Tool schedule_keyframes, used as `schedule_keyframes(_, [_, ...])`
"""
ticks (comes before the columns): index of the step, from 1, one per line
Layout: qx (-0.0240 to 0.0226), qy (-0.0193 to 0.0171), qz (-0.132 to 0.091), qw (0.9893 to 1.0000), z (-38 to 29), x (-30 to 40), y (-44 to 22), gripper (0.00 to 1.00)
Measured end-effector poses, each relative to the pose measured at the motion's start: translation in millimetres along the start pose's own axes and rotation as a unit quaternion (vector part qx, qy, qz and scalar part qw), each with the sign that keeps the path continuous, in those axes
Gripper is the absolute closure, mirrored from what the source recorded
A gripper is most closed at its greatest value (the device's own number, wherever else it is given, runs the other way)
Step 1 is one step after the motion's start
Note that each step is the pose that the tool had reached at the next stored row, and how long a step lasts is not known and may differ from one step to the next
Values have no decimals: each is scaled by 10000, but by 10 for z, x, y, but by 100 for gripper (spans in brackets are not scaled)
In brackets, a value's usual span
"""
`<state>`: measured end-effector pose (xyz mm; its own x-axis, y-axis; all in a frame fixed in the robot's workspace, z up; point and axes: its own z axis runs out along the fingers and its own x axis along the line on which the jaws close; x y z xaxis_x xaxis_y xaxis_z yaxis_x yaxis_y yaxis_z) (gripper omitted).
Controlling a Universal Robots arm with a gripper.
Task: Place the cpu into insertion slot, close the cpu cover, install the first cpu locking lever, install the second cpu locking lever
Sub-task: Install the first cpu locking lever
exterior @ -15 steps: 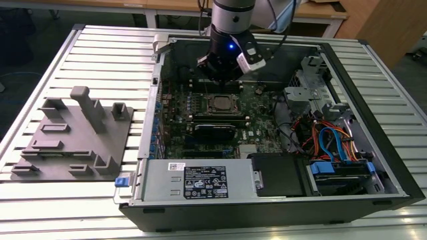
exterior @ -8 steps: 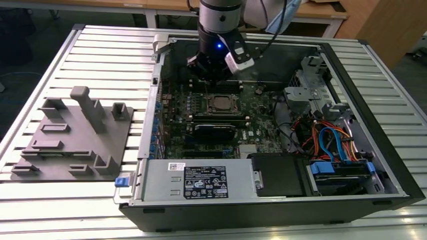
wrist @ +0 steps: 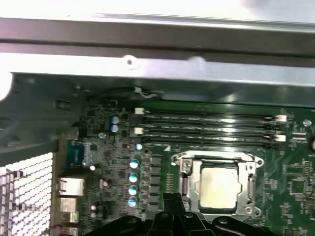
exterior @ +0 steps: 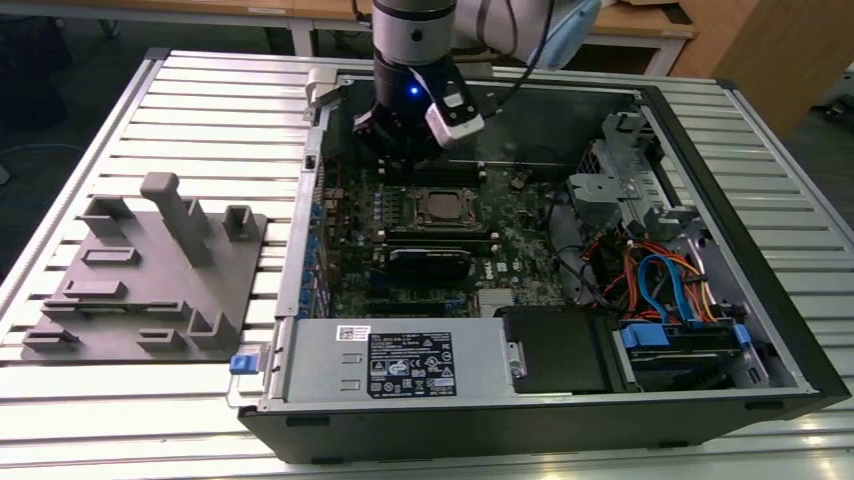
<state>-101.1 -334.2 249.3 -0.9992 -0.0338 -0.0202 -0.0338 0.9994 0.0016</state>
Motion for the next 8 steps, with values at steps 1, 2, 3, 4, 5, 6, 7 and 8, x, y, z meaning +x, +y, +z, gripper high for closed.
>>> schedule_keyframes(1, [0,-7,10,10000,0,16,8,90])
schedule_keyframes(2, [1,-12,31,10000,0,23,12,90])
schedule_keyframes(3, [1,-16,55,10000,0,28,16,90])
schedule_keyframes(4, [2,-19,72,10000,0,30,19,90])
schedule_keyframes(5, [2,-22,83,10000,0,31,21,90])
schedule_keyframes(6, [2,-24,92,10000,1,31,26,90])
schedule_keyframes(7, [2,-24,97,9999,1,31,31,90])
schedule_keyframes(8, [3,-25,100,9999,0,33,36,90])
